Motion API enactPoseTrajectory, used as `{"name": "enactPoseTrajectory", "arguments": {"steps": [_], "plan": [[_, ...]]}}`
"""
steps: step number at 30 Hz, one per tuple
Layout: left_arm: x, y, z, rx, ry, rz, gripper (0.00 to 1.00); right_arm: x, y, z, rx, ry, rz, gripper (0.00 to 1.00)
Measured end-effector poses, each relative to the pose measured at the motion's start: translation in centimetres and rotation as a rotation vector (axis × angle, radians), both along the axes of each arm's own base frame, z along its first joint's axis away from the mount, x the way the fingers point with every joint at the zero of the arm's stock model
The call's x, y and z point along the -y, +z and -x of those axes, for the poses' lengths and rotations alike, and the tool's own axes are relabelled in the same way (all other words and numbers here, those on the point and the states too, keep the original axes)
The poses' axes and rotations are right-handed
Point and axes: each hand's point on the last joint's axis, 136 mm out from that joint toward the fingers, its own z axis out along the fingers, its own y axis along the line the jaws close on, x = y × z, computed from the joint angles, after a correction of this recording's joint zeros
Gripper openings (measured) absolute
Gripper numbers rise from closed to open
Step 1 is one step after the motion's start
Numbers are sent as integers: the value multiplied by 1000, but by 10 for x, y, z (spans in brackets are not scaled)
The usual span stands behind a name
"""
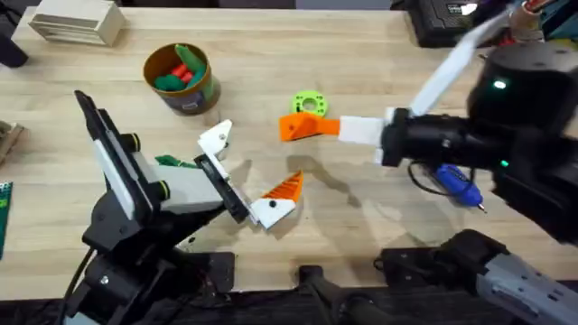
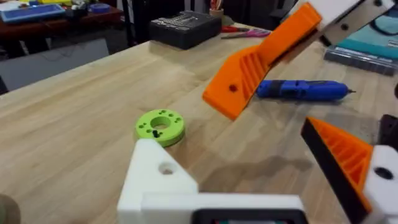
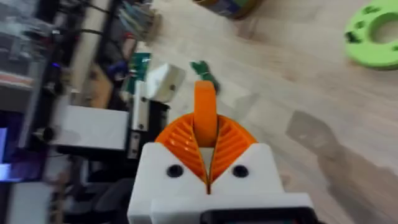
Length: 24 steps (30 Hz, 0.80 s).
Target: Pick up the gripper from the table and insert it into the empty holder that is missing its gripper. Then pick up a screw, insert it into the mounting hole, and use the screwdriver to tighten it. Finally, clean up the table by picking up the vegetable and placing it into the bucket.
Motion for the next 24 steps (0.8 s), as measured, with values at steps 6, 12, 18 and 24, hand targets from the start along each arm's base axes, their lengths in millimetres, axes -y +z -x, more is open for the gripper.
{"name": "enactPoseTrajectory", "arguments": {"steps": [6,12,18,24], "plan": [[2,1,2,-43,-15,38,987,-34,-14,7,-277,156,-141,16],[3,1,4,-50,-30,43,988,-55,-25,-1,-406,249,-224,15],[4,0,5,-58,-33,42,987,-67,-29,-8,-490,305,-291,15],[3,0,3,-68,-21,48,987,-76,-33,-9,-539,335,-321,15]]}}
